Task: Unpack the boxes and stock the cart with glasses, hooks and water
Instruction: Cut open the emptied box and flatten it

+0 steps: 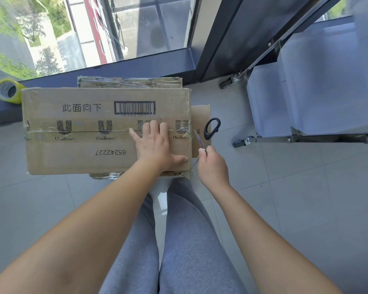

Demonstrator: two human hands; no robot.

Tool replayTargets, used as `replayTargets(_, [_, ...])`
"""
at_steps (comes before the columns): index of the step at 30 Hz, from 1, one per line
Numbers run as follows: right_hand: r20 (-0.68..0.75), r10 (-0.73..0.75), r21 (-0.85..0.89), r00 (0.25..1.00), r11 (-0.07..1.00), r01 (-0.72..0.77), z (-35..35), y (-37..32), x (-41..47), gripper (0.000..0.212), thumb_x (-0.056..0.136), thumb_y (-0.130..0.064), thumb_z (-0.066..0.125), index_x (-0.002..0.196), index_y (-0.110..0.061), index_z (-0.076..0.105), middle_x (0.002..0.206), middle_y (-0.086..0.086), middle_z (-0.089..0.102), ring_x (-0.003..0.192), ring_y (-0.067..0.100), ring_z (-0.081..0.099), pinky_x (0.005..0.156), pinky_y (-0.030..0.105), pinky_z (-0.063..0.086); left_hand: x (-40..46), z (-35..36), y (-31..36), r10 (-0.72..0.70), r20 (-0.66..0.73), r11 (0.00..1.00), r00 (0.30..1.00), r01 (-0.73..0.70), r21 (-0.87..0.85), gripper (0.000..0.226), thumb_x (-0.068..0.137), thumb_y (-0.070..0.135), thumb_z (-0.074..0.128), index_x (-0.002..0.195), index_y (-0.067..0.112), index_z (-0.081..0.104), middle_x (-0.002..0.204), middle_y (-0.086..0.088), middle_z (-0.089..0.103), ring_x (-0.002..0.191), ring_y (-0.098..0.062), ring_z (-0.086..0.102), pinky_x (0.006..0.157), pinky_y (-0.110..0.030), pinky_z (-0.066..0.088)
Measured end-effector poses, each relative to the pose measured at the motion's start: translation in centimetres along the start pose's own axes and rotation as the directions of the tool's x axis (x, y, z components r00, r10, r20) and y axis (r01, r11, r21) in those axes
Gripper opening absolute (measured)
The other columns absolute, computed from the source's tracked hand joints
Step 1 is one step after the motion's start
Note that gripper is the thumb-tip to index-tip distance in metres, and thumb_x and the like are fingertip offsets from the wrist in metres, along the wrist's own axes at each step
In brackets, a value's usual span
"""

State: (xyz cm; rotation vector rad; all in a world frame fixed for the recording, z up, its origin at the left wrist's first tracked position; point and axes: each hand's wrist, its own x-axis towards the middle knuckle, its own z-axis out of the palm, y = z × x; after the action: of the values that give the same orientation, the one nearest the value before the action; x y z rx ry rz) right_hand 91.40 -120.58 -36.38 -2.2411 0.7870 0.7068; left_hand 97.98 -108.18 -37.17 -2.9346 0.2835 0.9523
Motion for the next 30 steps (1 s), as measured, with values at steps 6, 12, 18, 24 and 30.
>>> replayTargets(6, [-0.003, -0.057, 0.179, 0.998, 0.982, 0.057, 0.6, -1.3, 0.2, 0.038, 0.102, -0.025, 0.032, 0.065, -0.019, 0.024, 0.066, -0.003, 0.036, 0.062, 0.017, 0.034, 0.051, 0.031, 0.023, -1.4, 1.5, -0.5, 0.017, 0.082, 0.999, 0.996, -0.019, 0.032, 0.126, 0.063, 0.085, 0.048, 0.149, 0.012, -0.007, 0.156, -0.008, -0.003, 0.145, -0.026, -0.005, 0.11, -0.063, 0.002])
replayTargets(12, [0.02, -0.102, 0.222, 0.995, 0.97, 0.095, 0.4, -2.0, 0.6, 0.037, 0.101, -0.024, 0.034, 0.066, -0.018, 0.026, 0.065, -0.001, 0.037, 0.068, 0.021, 0.035, 0.058, 0.031, 0.023, -1.5, 1.6, -0.8, 0.066, 0.105, 0.992, 0.992, -0.077, 0.099, 0.134, 0.058, 0.074, 0.067, 0.147, 0.007, -0.007, 0.151, -0.011, 0.008, 0.143, -0.027, 0.006, 0.11, -0.062, 0.007])
replayTargets(18, [0.095, -0.049, 0.278, 0.994, 0.96, 0.021, -1.3, -1.0, 1.7, 0.033, 0.102, -0.026, 0.033, 0.099, -0.002, 0.055, 0.098, 0.007, 0.06, 0.089, 0.022, 0.053, 0.076, 0.033, 0.04, -0.2, 0.4, -1.7, 0.179, 0.025, 0.972, 0.984, -0.181, 0.151, 0.111, 0.046, 0.076, 0.072, 0.129, 0.018, 0.026, 0.118, -0.008, 0.034, 0.113, -0.028, 0.035, 0.104, -0.044, 0.023])
replayTargets(24, [0.062, -0.061, 0.109, 0.996, 0.993, 0.054, -1.3, 1.3, 1.6, 0.034, 0.1, -0.029, 0.032, 0.085, -0.001, 0.045, 0.094, 0.018, 0.062, 0.088, 0.035, 0.059, 0.074, 0.042, 0.046, -0.9, 0.3, -1.8, 0.218, 0.085, 0.969, 0.972, -0.226, 0.097, 0.083, 0.06, 0.065, 0.072, 0.124, 0.024, 0.039, 0.118, -0.006, 0.045, 0.114, -0.027, 0.039, 0.095, -0.043, 0.029])
replayTargets(30, [0.181, -0.203, -0.215, 0.962, 0.947, 0.24, -2.1, 2.1, 0.7, 0.028, 0.102, -0.029, 0.029, 0.08, -0.012, 0.033, 0.067, 0.002, 0.042, 0.072, 0.031, 0.045, 0.061, 0.036, 0.031, -0.9, -0.1, -1.4, 0.271, 0.07, 0.949, 0.96, -0.278, 0.15, 0.077, 0.064, 0.061, 0.071, 0.123, 0.02, 0.044, 0.124, -0.004, 0.034, 0.12, -0.025, 0.031, 0.098, -0.042, 0.027])
